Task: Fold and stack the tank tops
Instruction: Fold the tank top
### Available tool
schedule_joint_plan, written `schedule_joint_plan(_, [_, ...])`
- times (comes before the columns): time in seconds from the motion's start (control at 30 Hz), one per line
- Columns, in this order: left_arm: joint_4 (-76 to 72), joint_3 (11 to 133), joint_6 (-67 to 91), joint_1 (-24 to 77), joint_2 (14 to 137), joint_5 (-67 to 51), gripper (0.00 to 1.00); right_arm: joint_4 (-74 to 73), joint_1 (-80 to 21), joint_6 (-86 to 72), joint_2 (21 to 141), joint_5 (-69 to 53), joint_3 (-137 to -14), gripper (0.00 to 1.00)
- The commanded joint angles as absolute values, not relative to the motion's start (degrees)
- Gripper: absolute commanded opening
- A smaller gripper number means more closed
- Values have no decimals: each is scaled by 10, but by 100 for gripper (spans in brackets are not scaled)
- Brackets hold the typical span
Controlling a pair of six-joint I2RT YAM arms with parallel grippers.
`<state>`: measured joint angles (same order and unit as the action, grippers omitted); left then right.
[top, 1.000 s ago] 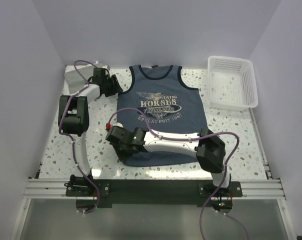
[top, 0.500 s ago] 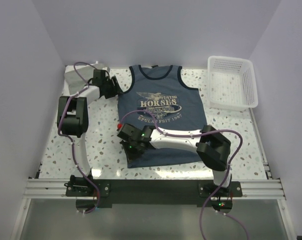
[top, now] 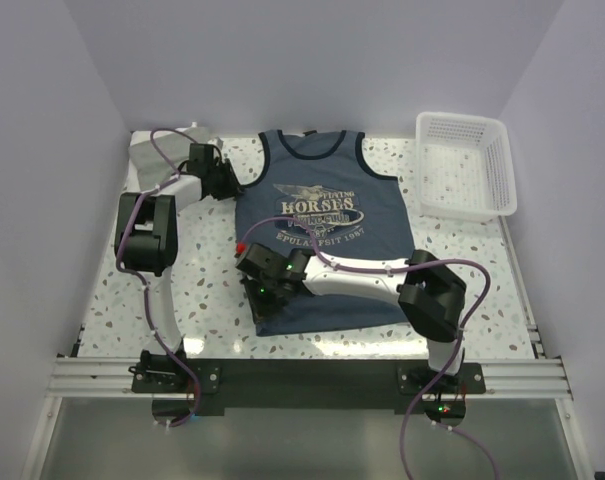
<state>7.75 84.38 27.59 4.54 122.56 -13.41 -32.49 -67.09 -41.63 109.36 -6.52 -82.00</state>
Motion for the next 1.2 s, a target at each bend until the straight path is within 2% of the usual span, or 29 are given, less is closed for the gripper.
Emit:
schedule_joint_plan(0.0, [57, 846, 273, 47, 1206, -126, 31, -317, -670, -425, 1060, -84, -829, 0])
schedule_joint_plan(0.03, [57, 850, 274, 47, 1208, -123, 22, -317, -670, -425, 1064, -89, -833, 0])
schedule_joint_plan(0.1, [55, 861, 275, 47, 1208, -121, 15, -320, -673, -428, 1070, -100, -848, 0])
schedule_joint_plan(0.13, [56, 865, 276, 47, 1209, -120, 7, -319, -676, -430, 1077, -107, -852, 0])
schedule_joint_plan(0.23, [53, 876, 279, 47, 1205, -110, 0, -318, -691, -438, 1094, -133, -879, 0])
schedule_joint_plan(0.5, [61, 874, 283, 39, 1172, -18, 0, -317, -709, -455, 1172, -184, -984, 0])
schedule_joint_plan(0.67, [74, 884, 278, 37, 1170, -5, 0, -314, -698, -454, 1173, -196, -987, 0])
schedule_joint_plan(0.77, [74, 885, 277, 42, 1165, -4, 0, -307, -685, -452, 1159, -200, -963, 0])
schedule_joint_plan(1.17, [93, 931, 279, 126, 1184, 39, 0, -216, -634, -468, 1014, -171, -726, 0])
